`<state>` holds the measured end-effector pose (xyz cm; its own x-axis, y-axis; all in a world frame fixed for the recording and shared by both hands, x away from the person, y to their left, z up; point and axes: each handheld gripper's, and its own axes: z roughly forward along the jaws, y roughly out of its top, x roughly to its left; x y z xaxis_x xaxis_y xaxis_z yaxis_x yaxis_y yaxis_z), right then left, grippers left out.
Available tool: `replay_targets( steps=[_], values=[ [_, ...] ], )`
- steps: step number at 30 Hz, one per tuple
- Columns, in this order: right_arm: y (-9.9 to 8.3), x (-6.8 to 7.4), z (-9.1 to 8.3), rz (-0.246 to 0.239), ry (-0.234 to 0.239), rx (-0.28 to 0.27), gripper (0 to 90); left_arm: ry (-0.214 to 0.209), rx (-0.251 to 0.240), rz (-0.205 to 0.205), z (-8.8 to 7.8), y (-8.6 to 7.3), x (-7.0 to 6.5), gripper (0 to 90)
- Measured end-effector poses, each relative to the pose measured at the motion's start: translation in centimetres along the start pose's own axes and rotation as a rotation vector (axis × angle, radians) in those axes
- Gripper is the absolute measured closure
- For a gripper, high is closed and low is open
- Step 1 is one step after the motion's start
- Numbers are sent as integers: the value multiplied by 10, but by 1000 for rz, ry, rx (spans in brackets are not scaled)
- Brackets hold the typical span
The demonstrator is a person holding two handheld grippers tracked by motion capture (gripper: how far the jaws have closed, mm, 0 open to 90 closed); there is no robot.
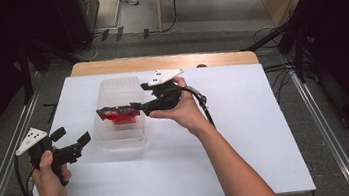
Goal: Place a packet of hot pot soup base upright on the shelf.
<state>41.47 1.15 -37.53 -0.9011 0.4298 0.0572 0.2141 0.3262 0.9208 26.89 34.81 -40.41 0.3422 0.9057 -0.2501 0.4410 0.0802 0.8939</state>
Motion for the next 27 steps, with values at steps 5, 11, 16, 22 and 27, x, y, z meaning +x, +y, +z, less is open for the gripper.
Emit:
replay_targets(
  steps=[5, 11, 16, 22, 27],
  values=[
    [-7, -6, -18, 37, -46, -14, 159, -1, 1, 5, 1, 0, -2, 0],
    [-19, -12, -39, 49, -110, -25, 142, 3, 4, 10, 1, 0, -3, 0],
    [-29, -19, -57, 85, -142, -36, 141, 0, 5, 16, 1, 0, -4, 0],
    [-41, -23, -74, 106, -170, -41, 140, -2, 5, 24, 2, 0, -6, 0],
    [-51, -25, -89, 116, -203, -50, 141, -2, 5, 24, 3, -1, -7, 0]
  ],
)
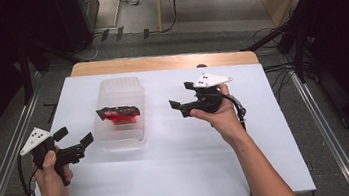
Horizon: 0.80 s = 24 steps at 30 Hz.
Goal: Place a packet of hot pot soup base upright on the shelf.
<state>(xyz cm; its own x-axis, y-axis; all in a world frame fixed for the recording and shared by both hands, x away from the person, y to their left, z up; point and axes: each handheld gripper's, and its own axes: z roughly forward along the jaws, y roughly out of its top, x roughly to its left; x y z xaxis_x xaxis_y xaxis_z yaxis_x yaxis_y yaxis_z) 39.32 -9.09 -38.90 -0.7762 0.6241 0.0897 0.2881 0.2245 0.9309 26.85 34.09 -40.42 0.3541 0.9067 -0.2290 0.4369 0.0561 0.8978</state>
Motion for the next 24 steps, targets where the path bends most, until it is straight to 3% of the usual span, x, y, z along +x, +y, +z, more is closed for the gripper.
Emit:
replay_targets(
  steps=[24],
  values=[
    [-46, -25, -70, 63, -107, -27, 144, 5, 18, 4, 3, -3, 1, 0]
  ],
)
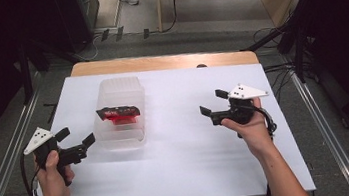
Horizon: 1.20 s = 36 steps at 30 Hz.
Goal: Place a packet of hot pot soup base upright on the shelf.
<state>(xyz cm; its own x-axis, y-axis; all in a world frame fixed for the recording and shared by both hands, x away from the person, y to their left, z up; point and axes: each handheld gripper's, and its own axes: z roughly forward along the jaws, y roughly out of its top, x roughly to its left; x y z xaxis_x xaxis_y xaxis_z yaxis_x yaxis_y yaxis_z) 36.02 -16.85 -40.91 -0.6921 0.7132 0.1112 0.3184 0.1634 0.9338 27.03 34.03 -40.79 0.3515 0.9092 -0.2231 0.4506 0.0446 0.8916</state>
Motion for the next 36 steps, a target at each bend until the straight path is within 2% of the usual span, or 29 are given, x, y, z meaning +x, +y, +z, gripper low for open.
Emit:
replay_targets(
  steps=[9, 21, 36],
  values=[
    [-25, -16, -32, 37, -54, -11, 147, 0, 4, 2, 2, -1, -1, 0],
    [-55, -29, -69, 73, -110, -23, 150, -2, 2, 5, 3, -3, -3, 0],
    [-87, -41, -99, 115, -153, -26, 152, 5, 9, 8, 3, -5, -1, 0]
  ],
)
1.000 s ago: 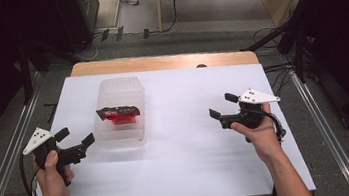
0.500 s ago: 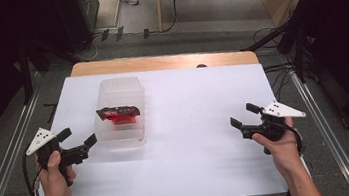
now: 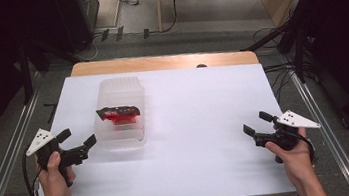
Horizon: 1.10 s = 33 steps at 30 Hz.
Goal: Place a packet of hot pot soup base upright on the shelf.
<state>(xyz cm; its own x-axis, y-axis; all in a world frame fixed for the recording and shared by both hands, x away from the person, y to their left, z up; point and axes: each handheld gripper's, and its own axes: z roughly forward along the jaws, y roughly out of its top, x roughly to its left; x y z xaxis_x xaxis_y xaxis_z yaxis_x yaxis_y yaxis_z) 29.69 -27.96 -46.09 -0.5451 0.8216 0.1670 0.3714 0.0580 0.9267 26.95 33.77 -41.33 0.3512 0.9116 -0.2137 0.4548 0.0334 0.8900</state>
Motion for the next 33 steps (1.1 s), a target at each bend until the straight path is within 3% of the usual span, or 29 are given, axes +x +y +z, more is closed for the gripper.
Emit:
replay_targets(
  steps=[14, 21, 25, 33],
  values=[
    [-22, -19, -31, 36, -60, -4, 152, 10, -5, -1, -5, -6, 5, 0],
    [-30, -25, -48, 46, -74, -6, 150, 31, -5, -30, -16, -19, 15, 0],
    [-34, -30, -57, 50, -96, -11, 148, 36, -10, -22, -21, -21, 16, 0],
    [-37, -32, -58, 58, -126, -7, 149, 33, -3, -22, -20, -22, 17, 0]
  ],
)
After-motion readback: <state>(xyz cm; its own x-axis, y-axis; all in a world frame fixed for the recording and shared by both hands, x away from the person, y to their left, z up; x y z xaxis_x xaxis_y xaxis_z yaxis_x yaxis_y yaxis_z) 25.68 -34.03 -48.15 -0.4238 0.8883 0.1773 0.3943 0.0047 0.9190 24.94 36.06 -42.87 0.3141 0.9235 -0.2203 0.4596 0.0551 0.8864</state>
